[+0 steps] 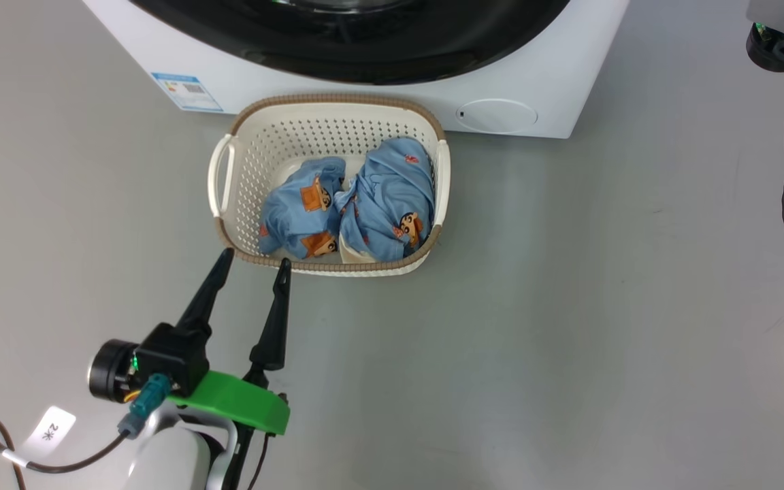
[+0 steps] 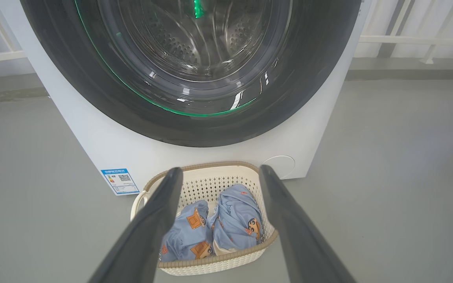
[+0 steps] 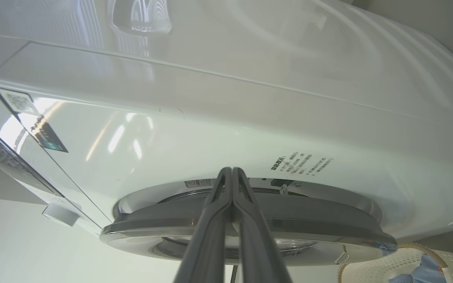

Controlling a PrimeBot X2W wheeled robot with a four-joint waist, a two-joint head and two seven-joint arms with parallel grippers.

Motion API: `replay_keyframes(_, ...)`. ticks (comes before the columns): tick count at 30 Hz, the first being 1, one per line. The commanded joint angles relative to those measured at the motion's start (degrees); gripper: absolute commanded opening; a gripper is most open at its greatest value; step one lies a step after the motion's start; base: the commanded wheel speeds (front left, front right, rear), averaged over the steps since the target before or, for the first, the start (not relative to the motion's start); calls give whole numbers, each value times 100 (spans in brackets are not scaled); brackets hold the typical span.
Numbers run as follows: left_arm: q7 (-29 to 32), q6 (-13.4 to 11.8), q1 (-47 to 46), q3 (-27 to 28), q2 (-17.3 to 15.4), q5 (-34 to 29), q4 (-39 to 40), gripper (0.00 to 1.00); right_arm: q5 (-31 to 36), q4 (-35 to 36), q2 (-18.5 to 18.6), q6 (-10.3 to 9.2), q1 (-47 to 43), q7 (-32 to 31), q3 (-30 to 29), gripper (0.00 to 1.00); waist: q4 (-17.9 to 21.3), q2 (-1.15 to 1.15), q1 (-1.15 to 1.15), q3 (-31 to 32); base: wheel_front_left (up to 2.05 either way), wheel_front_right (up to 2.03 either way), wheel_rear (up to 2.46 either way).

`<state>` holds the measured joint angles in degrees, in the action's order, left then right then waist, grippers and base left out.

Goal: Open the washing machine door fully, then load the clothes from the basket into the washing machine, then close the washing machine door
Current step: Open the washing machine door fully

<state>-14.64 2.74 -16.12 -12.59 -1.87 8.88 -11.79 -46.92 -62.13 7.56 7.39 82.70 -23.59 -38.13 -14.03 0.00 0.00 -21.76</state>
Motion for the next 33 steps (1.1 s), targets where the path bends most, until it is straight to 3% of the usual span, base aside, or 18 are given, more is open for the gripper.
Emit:
replay_keyframes(1,-36,-54,-124,153,-101,51,159,100,59,108,-104,10,292,-60,22,0,-39,0,0,-50,0,0,0)
replay_keyframes(33,-36,-314,-458,-247,-101,421,395,100,1405,310,-405,10,1069,-748,-362,0,-373,0,0,-701,0,0,0)
